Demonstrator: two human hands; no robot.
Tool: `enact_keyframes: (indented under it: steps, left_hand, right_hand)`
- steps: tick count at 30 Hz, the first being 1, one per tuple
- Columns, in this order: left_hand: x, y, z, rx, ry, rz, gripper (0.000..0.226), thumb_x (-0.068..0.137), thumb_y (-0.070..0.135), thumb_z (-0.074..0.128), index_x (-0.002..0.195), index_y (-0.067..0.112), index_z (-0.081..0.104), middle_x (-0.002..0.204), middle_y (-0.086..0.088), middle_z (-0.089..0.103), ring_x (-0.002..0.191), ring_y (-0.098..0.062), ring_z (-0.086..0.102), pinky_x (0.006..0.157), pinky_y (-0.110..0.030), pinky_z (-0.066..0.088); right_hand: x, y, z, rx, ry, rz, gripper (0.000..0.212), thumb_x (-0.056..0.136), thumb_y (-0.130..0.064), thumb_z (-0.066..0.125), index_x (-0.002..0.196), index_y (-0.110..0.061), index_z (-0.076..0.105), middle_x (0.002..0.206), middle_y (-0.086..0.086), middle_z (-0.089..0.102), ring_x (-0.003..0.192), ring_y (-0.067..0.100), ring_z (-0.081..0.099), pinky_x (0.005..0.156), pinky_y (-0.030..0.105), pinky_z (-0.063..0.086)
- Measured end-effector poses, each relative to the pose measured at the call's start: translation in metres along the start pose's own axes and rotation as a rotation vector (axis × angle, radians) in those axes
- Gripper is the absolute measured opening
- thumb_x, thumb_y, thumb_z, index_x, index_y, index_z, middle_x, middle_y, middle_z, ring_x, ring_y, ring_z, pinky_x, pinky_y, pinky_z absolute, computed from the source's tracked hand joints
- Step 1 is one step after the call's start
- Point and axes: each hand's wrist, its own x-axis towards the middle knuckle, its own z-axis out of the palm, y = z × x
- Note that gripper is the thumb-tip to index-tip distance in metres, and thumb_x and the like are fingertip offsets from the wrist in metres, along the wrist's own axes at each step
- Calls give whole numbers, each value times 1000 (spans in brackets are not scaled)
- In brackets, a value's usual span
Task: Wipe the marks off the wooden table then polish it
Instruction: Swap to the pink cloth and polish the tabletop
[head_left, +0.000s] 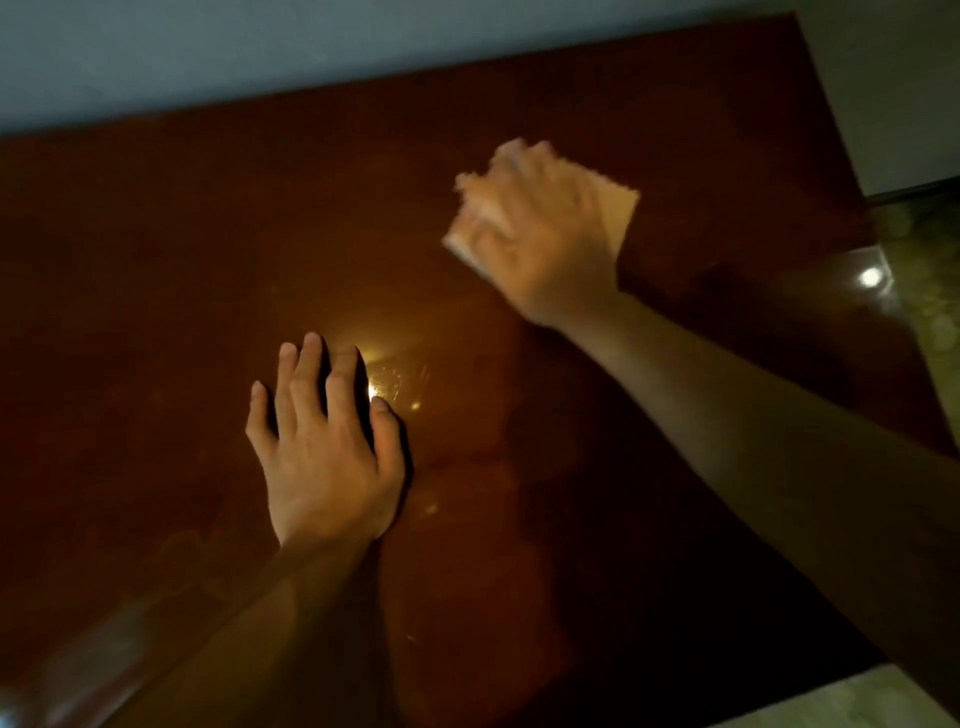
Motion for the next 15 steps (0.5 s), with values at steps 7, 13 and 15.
enact_keyframes:
  steps: [7,13,15]
  left_hand:
    - [1,2,-2,18,-22,-3,53,100,39,34,145,13,40,158,-15,33,152,-28,19,121,-54,13]
    - [1,1,1,35,-9,5,52,100,39,34,145,14,40,157,-16,34,151,-28,20,121,-53,13]
    - [1,1,2,23,-1,-1,52,100,39,33,144,14,40,157,-16,34,151,-27,20,121,-53,12]
  right_hand:
    - [-19,-41,9,-12,53,327,64,105,-45,26,156,-7,36,164,14,33,154,32,25,125,47,17]
    - [-44,-67,12,30,29,214,64,103,-48,32,153,-11,43,162,11,37,153,28,27,126,44,15]
    - [-38,-53,11,27,27,224,62,103,-48,35,153,-14,44,162,9,38,153,27,28,125,43,18]
